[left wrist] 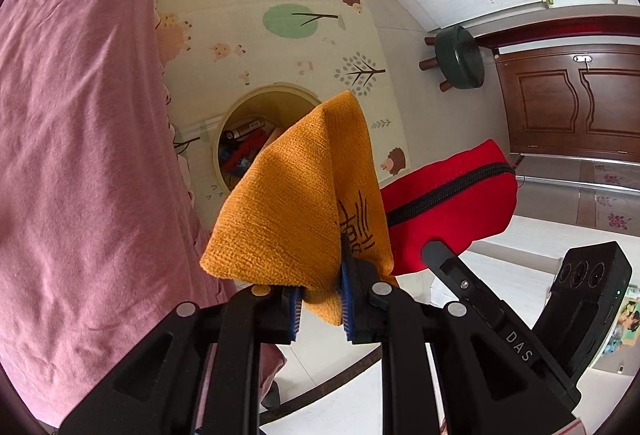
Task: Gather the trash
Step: 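Lift the gold bag and red zip pouch and carry them over the yellow bin, then open both tools to drop the bag and pouch into the bin, then move both open tools back over the socks and wrapper on the bed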
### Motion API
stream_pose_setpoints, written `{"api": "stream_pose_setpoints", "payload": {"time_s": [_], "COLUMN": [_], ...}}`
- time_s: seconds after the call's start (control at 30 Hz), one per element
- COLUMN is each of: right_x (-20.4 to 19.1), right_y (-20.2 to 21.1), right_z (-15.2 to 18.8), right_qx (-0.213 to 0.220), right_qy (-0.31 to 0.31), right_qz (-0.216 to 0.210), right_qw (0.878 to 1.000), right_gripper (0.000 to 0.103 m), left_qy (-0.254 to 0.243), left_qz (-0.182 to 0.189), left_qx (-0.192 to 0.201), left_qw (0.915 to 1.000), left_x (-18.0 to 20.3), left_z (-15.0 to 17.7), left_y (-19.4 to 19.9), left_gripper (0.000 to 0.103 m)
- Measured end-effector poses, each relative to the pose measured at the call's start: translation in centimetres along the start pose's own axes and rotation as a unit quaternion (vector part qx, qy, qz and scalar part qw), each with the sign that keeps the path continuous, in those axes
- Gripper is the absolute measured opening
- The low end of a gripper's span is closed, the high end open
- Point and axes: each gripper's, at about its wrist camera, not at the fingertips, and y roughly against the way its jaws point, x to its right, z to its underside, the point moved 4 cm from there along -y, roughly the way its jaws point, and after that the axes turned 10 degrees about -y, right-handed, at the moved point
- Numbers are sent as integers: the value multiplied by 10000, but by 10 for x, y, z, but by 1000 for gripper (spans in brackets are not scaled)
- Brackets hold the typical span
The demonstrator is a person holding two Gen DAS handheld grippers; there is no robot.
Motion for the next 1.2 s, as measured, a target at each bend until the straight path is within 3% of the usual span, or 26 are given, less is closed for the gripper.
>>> {"api": "stream_pose_setpoints", "payload": {"time_s": [0.23,0.33,0.4,0.43,0.47,0.53,0.6,1.2], "right_x": [11,13,14,15,17,19,21,-14], "right_y": [-4,-6,-8,-9,-9,-8,-6,2], "right_z": [-23,-28,-31,-32,-35,-36,-37,-8], "right_qx": [62,72,74,76,91,122,165,74], "right_qy": [-161,-182,-229,-253,-282,-351,-422,-232], "right_qz": [39,117,179,196,214,236,257,138], "right_qw": [9998,9997,9996,9995,9993,9990,9986,9996], "right_gripper": [9,10,12,12,13,28,32,34], "left_qy": [-150,-228,-323,-352,-376,-469,-521,-600], "left_qz": [31,111,86,37,-22,-168,-239,-433], "left_qx": [-135,-223,-270,-264,-218,-175,-196,4], "left_qw": [9998,9994,9991,9990,9991,9986,9982,9973], "left_x": [12,15,16,16,16,14,12,-11], "left_z": [-29,-37,-40,-41,-42,-44,-44,-18], "left_y": [-19,-24,-26,-25,-24,-22,-21,15], "left_gripper": [16,21,40,62,73,73,74,77]}}
